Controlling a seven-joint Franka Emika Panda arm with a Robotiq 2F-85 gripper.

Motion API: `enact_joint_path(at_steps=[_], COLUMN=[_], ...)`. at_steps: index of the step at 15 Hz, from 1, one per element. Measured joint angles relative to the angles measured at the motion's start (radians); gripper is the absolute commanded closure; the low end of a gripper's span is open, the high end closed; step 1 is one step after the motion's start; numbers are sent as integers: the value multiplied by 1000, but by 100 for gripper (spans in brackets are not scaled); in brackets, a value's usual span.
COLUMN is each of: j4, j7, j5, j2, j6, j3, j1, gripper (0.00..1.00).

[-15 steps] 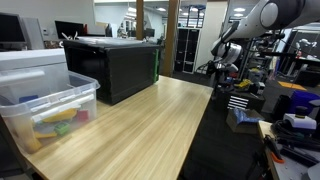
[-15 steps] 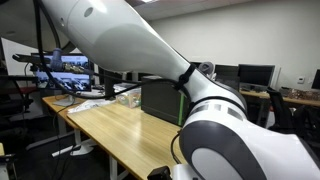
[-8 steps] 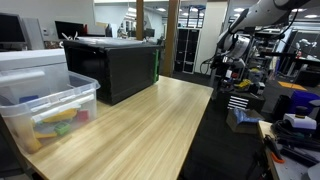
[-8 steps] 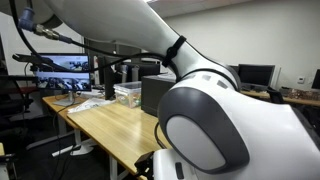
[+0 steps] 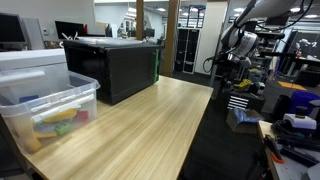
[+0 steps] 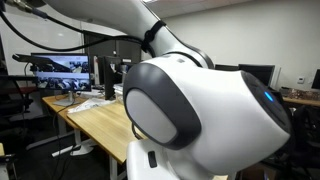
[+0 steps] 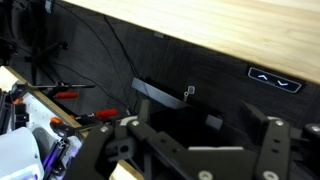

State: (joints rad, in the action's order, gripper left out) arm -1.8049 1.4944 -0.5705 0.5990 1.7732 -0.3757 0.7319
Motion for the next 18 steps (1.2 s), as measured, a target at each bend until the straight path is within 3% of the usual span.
enact_joint_path(at_steps=[8,13,18], j4=[-161,-224,-240], j7=[-14,60,175], j5=[40,-2,-34], j2=[-73,-69,-40], j6=[123,222,245], j3=[-28,-29,-45], j1=[-96,-128,-131], gripper=[98,99,99])
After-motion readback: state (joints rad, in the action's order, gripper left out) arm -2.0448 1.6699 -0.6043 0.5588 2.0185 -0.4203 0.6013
